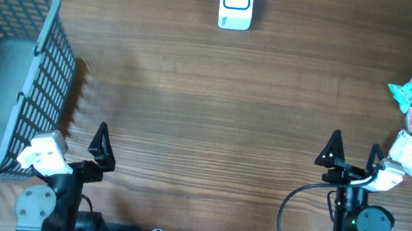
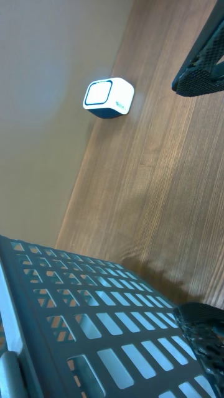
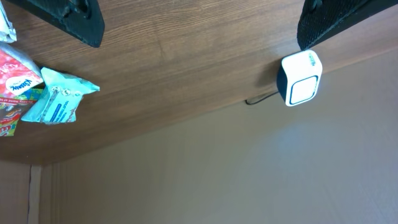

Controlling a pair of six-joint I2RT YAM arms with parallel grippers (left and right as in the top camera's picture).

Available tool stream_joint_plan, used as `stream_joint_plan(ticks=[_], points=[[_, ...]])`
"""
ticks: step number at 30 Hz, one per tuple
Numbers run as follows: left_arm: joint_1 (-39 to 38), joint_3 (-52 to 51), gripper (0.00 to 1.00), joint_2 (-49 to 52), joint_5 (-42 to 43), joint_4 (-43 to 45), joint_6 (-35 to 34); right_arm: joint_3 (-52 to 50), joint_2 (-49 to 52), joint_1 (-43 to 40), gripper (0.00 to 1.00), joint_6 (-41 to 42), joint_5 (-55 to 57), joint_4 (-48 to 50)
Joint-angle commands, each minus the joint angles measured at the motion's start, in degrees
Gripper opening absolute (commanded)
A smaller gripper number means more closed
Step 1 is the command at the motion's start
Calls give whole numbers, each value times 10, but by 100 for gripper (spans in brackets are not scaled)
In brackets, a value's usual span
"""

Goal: Scan the item barcode

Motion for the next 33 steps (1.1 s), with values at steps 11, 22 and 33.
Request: stream_joint_plan(ticks=[11,22,33], points=[[2,-184,100,-6,41,299,23,-1,-4,2,100,-6,4,3],[-3,-254,100,-6,43,338,97,-1,-4,2,100,-6,4,3],[-18,-259,100,-6,49,345,137,-1,-4,2,100,-6,4,3]])
